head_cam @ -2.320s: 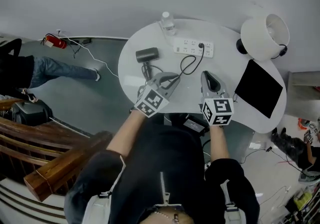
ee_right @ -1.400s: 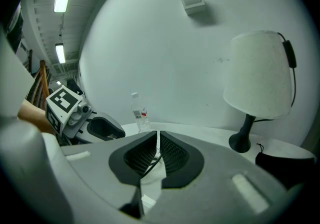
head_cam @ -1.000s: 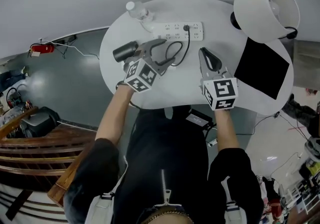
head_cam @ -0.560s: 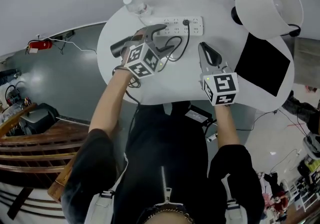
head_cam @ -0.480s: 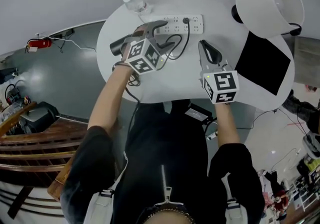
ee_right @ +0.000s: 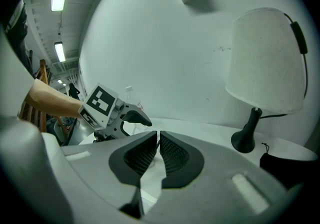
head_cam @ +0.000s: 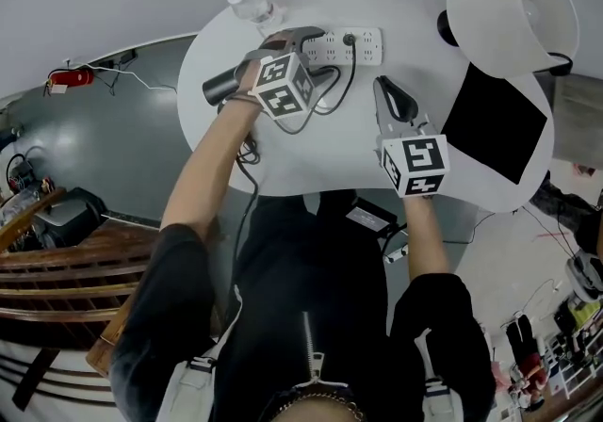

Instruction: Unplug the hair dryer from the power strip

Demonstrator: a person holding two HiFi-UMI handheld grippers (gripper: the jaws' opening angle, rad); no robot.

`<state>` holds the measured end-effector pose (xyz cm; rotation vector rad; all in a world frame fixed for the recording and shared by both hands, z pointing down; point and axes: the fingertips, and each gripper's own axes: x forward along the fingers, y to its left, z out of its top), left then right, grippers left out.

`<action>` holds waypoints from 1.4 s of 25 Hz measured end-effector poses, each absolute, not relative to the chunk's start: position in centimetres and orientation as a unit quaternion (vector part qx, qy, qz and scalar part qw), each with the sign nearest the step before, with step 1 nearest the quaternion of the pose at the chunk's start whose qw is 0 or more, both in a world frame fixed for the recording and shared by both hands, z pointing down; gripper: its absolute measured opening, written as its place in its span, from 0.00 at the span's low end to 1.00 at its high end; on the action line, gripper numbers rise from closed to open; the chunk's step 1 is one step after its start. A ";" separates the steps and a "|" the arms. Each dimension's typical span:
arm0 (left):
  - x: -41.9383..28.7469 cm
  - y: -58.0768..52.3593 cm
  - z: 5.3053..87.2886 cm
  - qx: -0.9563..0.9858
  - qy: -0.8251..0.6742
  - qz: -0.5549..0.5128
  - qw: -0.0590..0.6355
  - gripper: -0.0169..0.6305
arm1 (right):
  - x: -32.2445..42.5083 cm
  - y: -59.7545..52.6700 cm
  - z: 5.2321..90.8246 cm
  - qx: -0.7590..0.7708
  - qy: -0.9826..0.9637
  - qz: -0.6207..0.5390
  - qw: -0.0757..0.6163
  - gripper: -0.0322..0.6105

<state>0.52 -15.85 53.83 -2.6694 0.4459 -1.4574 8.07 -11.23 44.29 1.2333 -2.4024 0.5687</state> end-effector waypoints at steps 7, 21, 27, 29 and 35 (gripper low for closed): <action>1.0 -17.0 57.1 -0.856 0.127 -0.501 0.020 0.54 | 8.3 -11.5 45.4 0.436 -0.853 0.208 0.196 0.06; 1.4 -17.9 59.9 -0.829 0.080 -0.553 -0.011 0.62 | 8.7 -12.4 46.8 0.434 -0.851 0.221 0.196 0.06; 1.4 -17.8 60.1 -0.830 0.074 -0.552 -0.024 0.62 | 8.9 -13.5 47.9 0.431 -0.854 0.211 0.200 0.06; 1.3 -17.9 60.1 -0.829 0.071 -0.554 -0.028 0.62 | 8.9 -14.0 48.4 0.428 -0.857 0.198 0.207 0.06; 1.4 -17.9 60.5 -0.823 0.057 -0.564 -0.050 0.63 | 7.7 -15.2 50.6 0.387 -0.879 0.138 0.244 0.10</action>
